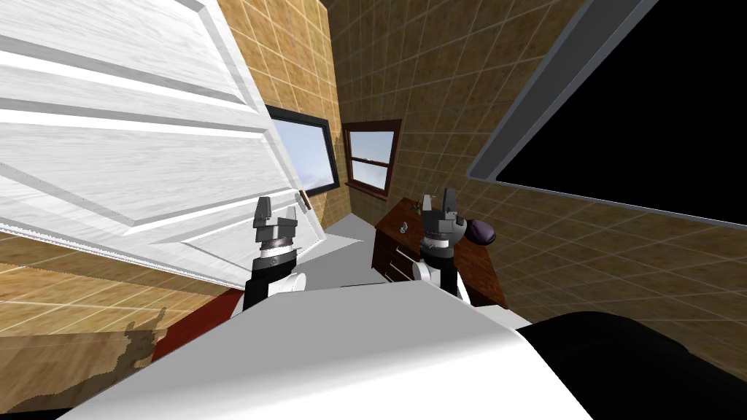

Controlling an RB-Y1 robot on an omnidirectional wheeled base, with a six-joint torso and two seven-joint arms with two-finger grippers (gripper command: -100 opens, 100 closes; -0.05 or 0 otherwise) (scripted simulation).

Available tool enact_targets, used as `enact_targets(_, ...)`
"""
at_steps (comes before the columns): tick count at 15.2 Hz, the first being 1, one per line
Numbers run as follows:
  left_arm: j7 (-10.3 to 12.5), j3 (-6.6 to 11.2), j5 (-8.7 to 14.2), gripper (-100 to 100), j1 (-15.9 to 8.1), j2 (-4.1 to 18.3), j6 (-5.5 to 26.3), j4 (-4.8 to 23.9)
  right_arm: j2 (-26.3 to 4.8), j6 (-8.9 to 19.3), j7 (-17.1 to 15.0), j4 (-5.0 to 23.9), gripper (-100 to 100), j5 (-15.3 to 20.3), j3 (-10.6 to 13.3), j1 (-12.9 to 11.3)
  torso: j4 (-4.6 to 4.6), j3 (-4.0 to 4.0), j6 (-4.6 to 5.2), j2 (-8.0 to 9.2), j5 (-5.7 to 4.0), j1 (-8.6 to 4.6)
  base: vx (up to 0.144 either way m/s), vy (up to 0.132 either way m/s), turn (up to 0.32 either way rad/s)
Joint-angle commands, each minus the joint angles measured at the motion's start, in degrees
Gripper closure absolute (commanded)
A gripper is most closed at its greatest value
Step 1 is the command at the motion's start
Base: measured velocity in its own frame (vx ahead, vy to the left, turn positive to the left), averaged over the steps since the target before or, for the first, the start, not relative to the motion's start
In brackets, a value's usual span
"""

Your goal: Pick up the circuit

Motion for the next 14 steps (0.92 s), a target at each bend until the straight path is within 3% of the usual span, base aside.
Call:
enact_targets(1,0.0,0.0,0.0,0,0.0,0.0,0.0,0.0,-2.84,0.28,0.23,0.52,-100,0.59,-0.56,0.94,0.0,0.0,0.0,0.0,0.0,0.0,0.013,0.012,-0.018)
enact_targets(5,0.0,0.0,0.0,0,0.01,0.0,0.0,0.0,-5.95,0.68,0.57,1.22,-100,1.46,-1.38,2.31,-0.03,-0.07,0.01,-0.13,0.02,0.1,0.035,0.031,-0.027)
enact_targets(11,0.0,0.0,0.0,0,0.01,0.0,0.0,0.0,-13.84,1.86,1.61,3.24,-100,4.1,-3.86,6.51,-0.04,-0.11,0.0,-0.18,0.03,0.15,0.045,0.046,-0.031)
enact_targets(14,0.0,0.0,0.0,0,0.01,0.0,0.0,0.0,-16.36,2.22,1.92,3.84,-100,4.91,-4.62,7.81,-0.05,-0.12,0.01,-0.2,0.03,0.16,0.052,0.045,-0.031)
